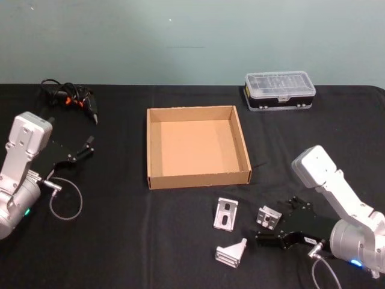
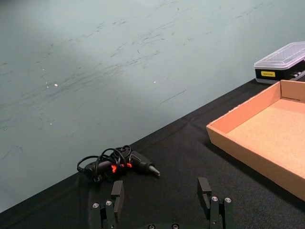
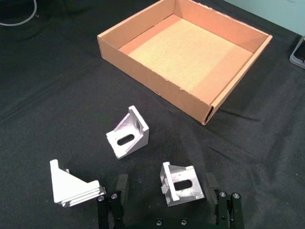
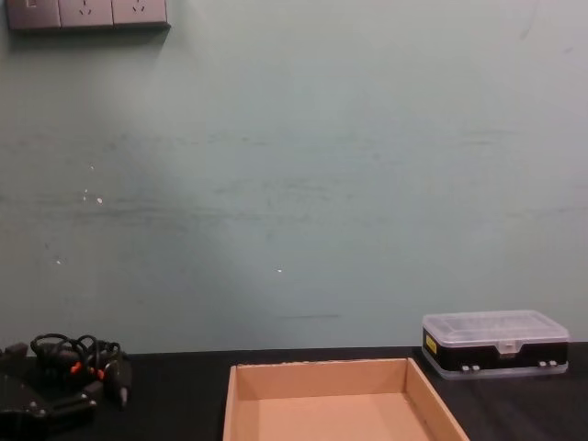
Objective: Use one hand to pick up the angle iron from the table and place it into the box.
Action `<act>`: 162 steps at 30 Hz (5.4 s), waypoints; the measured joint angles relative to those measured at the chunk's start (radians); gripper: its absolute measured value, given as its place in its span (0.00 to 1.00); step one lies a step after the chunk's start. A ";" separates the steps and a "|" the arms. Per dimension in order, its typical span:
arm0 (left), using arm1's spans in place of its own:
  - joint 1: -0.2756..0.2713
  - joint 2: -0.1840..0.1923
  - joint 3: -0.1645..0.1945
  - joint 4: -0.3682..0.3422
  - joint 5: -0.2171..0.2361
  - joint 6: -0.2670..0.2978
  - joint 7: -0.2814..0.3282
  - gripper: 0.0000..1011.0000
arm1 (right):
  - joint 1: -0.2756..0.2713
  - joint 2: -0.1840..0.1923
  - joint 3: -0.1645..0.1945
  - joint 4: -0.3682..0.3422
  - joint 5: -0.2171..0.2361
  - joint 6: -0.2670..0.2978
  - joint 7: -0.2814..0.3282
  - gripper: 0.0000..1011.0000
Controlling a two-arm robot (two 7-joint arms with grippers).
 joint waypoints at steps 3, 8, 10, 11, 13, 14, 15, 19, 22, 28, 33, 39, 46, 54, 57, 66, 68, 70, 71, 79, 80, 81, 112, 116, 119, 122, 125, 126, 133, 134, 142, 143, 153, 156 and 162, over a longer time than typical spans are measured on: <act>0.000 0.000 0.000 0.000 0.000 0.000 0.000 1.00 | 0.007 -0.012 -0.005 0.012 -0.012 0.000 0.005 0.99; 0.000 0.000 0.000 0.000 0.000 0.000 0.000 1.00 | 0.017 -0.035 -0.006 0.031 -0.027 -0.002 0.012 0.99; 0.000 0.000 0.000 0.000 0.000 0.000 0.000 1.00 | 0.017 -0.043 -0.004 0.037 -0.027 -0.004 0.013 0.99; 0.000 0.000 0.000 0.000 0.000 0.000 0.000 1.00 | 0.017 -0.046 -0.003 0.040 -0.028 -0.005 0.014 0.99; 0.000 0.000 0.000 0.000 0.000 0.000 0.000 1.00 | 0.017 -0.044 -0.003 0.039 -0.028 -0.005 0.014 0.99; 0.000 0.000 0.000 0.000 0.000 0.000 0.000 1.00 | 0.017 -0.044 -0.003 0.039 -0.028 -0.005 0.014 0.99; 0.000 0.000 0.000 0.000 0.000 0.000 0.000 1.00 | 0.017 -0.044 -0.003 0.038 -0.028 -0.005 0.014 0.99; 0.000 0.000 0.000 0.000 0.000 0.000 0.000 1.00 | 0.017 -0.042 -0.003 0.037 -0.028 -0.005 0.014 0.99; 0.000 0.000 0.000 0.000 0.000 0.000 0.000 1.00 | 0.017 -0.040 -0.003 0.035 -0.028 -0.005 0.014 0.98; 0.000 0.000 0.000 0.000 0.000 0.000 0.000 1.00 | 0.016 -0.039 -0.004 0.034 -0.028 -0.005 0.013 0.87; 0.000 0.000 0.000 0.000 0.000 0.000 0.000 1.00 | 0.016 -0.038 -0.004 0.033 -0.027 -0.005 0.013 0.71; 0.000 0.000 0.000 0.000 0.000 0.000 0.000 1.00 | 0.016 -0.038 -0.004 0.033 -0.027 -0.005 0.013 0.53; 0.000 0.000 0.000 0.000 0.000 0.000 0.000 1.00 | 0.016 -0.037 -0.004 0.032 -0.027 -0.005 0.013 0.30; 0.000 0.000 0.000 0.000 0.000 0.000 0.000 1.00 | 0.016 -0.037 -0.004 0.032 -0.026 -0.005 0.013 0.08; 0.000 0.000 0.000 0.000 0.000 0.000 0.000 1.00 | 0.016 -0.037 -0.004 0.032 -0.026 -0.005 0.012 0.08; 0.000 0.000 0.000 0.000 0.000 0.000 0.000 1.00 | 0.014 -0.039 0.001 0.025 -0.033 -0.017 0.012 0.08; 0.000 0.000 0.000 0.000 0.000 0.000 0.000 1.00 | 0.011 -0.043 0.010 0.013 -0.041 -0.037 0.012 0.08; 0.000 0.000 0.000 0.000 0.000 0.000 0.000 1.00 | 0.010 -0.048 0.017 0.003 -0.048 -0.052 0.012 0.07; 0.000 0.000 0.000 0.000 0.000 0.000 0.000 1.00 | 0.011 -0.051 0.021 -0.003 -0.052 -0.060 0.012 0.08; 0.000 0.000 0.000 0.000 0.000 0.000 0.000 1.00 | 0.087 -0.099 0.028 -0.018 -0.083 -0.089 0.037 0.08; 0.000 0.000 0.000 0.000 0.000 0.000 0.000 1.00 | 0.098 -0.105 0.028 -0.014 -0.084 -0.088 0.041 0.08; 0.000 0.000 0.000 0.000 0.000 0.000 0.000 1.00 | 0.108 -0.111 0.028 -0.010 -0.085 -0.088 0.045 0.08; 0.000 0.000 0.000 0.000 0.000 0.000 0.000 1.00 | 0.570 -0.367 -0.106 0.624 -0.160 -0.186 0.258 0.08; 0.000 0.000 0.000 0.000 0.000 0.000 0.000 1.00 | 0.567 -0.396 -0.108 0.657 -0.153 -0.171 0.245 0.07; 0.000 0.000 0.000 0.000 0.000 0.000 0.000 1.00 | 0.561 -0.413 -0.108 0.676 -0.152 -0.163 0.225 0.07; 0.000 0.000 0.000 0.000 0.000 0.000 0.000 1.00 | 0.558 -0.427 -0.107 0.693 -0.153 -0.163 0.210 0.08; 0.000 0.000 0.000 0.000 0.000 0.000 0.000 1.00 | 0.560 -0.439 -0.106 0.715 -0.156 -0.165 0.202 0.07; 0.000 0.000 0.000 0.000 0.000 0.000 0.000 1.00 | 0.562 -0.443 -0.106 0.723 -0.158 -0.166 0.201 0.07; 0.000 0.000 0.000 0.000 0.000 0.000 0.000 1.00 | 0.578 -0.465 -0.106 0.768 -0.166 -0.175 0.198 0.07; 0.000 0.000 0.000 0.000 0.000 0.000 0.000 1.00 | 0.578 -0.465 -0.106 0.767 -0.166 -0.175 0.198 0.08; 0.000 0.000 0.000 0.000 0.000 0.000 0.000 1.00 | 0.576 -0.461 -0.105 0.760 -0.166 -0.174 0.198 0.07; 0.000 0.000 0.000 0.000 0.000 0.000 0.000 1.00 | 0.576 -0.461 -0.105 0.760 -0.166 -0.174 0.198 0.08; 0.000 0.000 0.000 0.000 0.000 0.000 0.000 1.00 | 0.575 -0.459 -0.105 0.755 -0.165 -0.173 0.198 0.37; 0.000 0.000 0.000 0.000 0.000 0.000 0.000 1.00 | 0.575 -0.459 -0.105 0.755 -0.165 -0.173 0.198 0.47; 0.000 0.000 0.000 0.000 0.000 0.000 0.000 1.00 | 0.574 -0.458 -0.105 0.754 -0.164 -0.173 0.198 0.63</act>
